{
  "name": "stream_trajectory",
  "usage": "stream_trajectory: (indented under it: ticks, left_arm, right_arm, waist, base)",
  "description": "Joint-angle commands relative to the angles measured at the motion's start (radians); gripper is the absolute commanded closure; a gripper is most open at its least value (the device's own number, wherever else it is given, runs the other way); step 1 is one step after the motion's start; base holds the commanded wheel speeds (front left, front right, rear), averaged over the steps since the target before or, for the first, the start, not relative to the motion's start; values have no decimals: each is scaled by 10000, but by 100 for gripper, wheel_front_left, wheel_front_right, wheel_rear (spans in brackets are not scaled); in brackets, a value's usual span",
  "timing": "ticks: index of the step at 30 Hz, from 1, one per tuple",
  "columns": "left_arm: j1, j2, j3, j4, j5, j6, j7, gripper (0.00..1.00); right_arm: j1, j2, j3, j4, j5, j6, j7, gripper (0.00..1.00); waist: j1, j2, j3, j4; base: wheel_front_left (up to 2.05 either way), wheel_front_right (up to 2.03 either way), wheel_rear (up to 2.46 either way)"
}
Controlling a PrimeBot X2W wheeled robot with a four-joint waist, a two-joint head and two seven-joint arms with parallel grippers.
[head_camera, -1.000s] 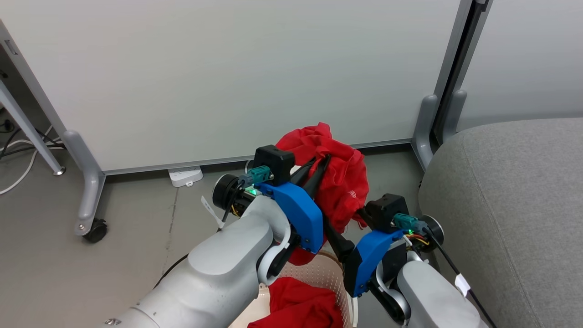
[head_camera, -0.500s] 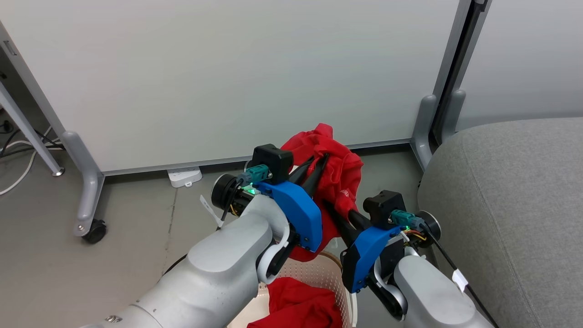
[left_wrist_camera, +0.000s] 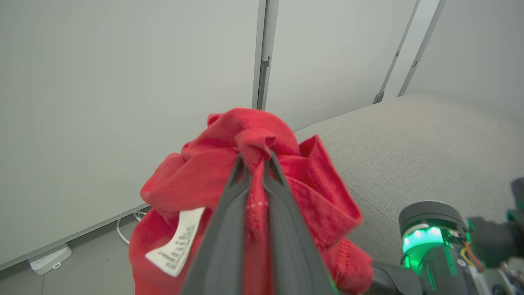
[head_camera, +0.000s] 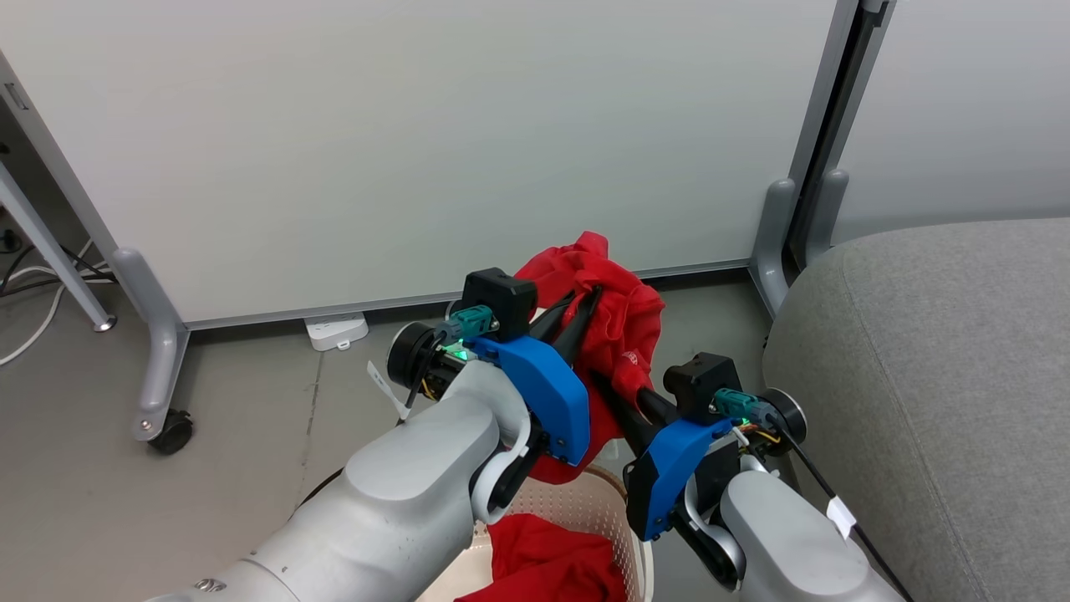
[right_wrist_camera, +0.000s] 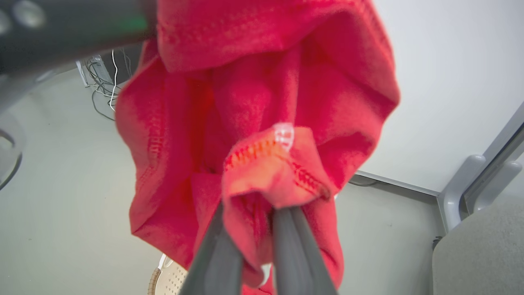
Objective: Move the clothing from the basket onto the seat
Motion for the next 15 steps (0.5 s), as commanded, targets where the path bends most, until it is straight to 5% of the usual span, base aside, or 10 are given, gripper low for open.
stream_trajectory:
  ticks: [1, 4, 5, 6, 7, 15]
  left_arm:
    - [-57, 24, -25, 24, -39, 11, -64, 100]
    - [-23, 24, -56, 42, -66, -2, -81, 100]
    - [-16, 24, -61, 24, -70, -20, -106, 73]
    - [-24, 24, -61, 6, -43, -28, -129, 7]
    - [-12, 24, -33, 0, -33, -14, -152, 0]
    - [788, 195, 1230, -339, 917, 131, -251, 0]
  right_arm:
    - [11, -21, 27, 43, -8, -7, -62, 100]
    - [44, -21, 38, 55, -27, -7, -82, 100]
    - [48, -21, 39, 53, -19, -7, -89, 100]
    - [37, -21, 39, 60, -9, -7, -98, 100]
    - [25, -21, 47, 58, -4, -7, -116, 100]
    - [44, -19, -195, 30, -174, -7, -240, 100]
  waist:
    - [1, 0, -19, 1]
    - [1, 0, -57, -11]
    - [1, 0, -68, -18]
    - [1, 0, -79, -27]
    - [1, 0, -88, -46]
    - [1, 0, -81, -48]
  base:
    - [0, 0, 0]
    - [0, 0, 0]
    - [0, 0, 0]
    - [0, 0, 0]
    - [0, 0, 0]
    - [0, 0, 0]
